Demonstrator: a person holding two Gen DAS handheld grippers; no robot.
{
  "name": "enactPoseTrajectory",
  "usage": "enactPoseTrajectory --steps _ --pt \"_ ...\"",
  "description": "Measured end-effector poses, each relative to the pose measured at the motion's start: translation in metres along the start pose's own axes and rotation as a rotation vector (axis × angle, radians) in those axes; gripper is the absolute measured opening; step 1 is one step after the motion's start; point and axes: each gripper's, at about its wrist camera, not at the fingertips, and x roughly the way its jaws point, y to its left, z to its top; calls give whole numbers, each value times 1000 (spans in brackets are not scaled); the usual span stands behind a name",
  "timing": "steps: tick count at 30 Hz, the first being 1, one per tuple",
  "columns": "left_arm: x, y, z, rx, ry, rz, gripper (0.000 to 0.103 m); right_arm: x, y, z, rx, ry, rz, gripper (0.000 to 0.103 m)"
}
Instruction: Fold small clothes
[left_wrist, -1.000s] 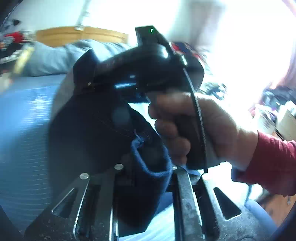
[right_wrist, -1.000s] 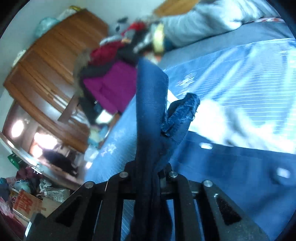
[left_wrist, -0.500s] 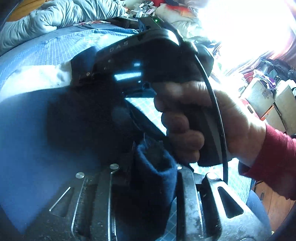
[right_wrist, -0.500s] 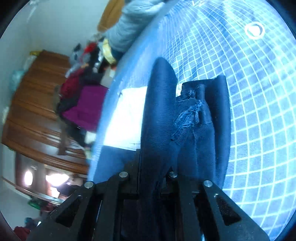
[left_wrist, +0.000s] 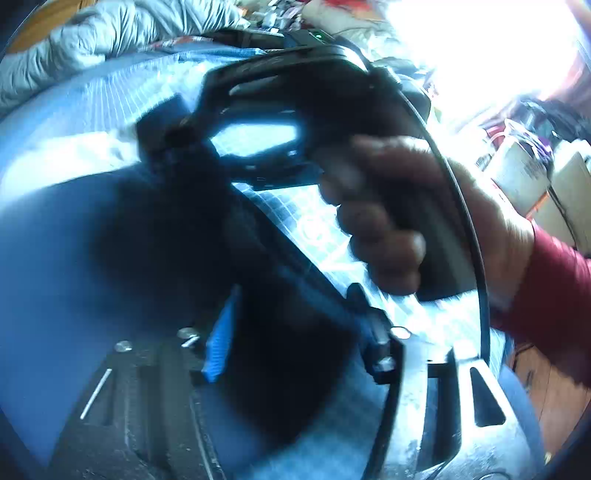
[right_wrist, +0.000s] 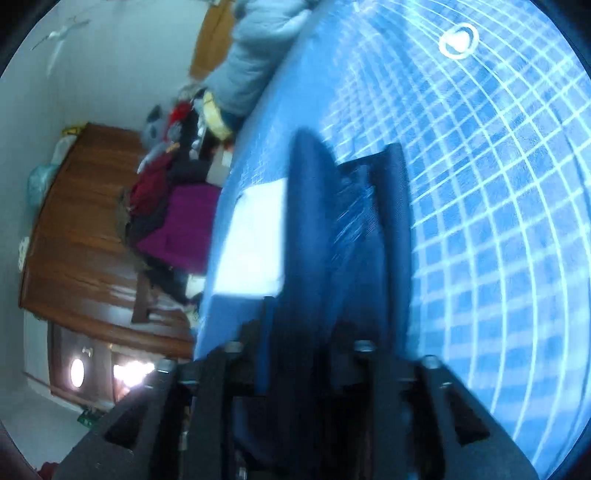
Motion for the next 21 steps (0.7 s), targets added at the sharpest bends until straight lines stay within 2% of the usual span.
enactPoseTrajectory --steps 1,4,7,10,14,18,20,21 --pt "-13 -4 -8 5 -15 -1 59 -10 7 -7 -11 3 -2 58" --pt "-68 -9 -38 0 -94 29 60 -40 21 -35 -42 3 -22 62" --pt "-118 0 -72 -43 -174 125 62 -65 33 -74 -58 -1 -29 63" --pt "-145 21 -100 -109 -202 240 62 -80 49 -114 -93 -6 -57 65" --pt "-132 41 -119 -203 -144 311 62 -81 77 -148 -187 -22 -129 66" --pt "-110 56 -115 -208 -119 295 62 -64 73 -152 -187 21 -204 66" --pt "-100 66 -109 -223 -106 299 62 -58 65 -149 -168 29 -200 65" --pt "-94 69 -106 -234 -104 304 61 -54 63 -148 -163 38 -182 57"
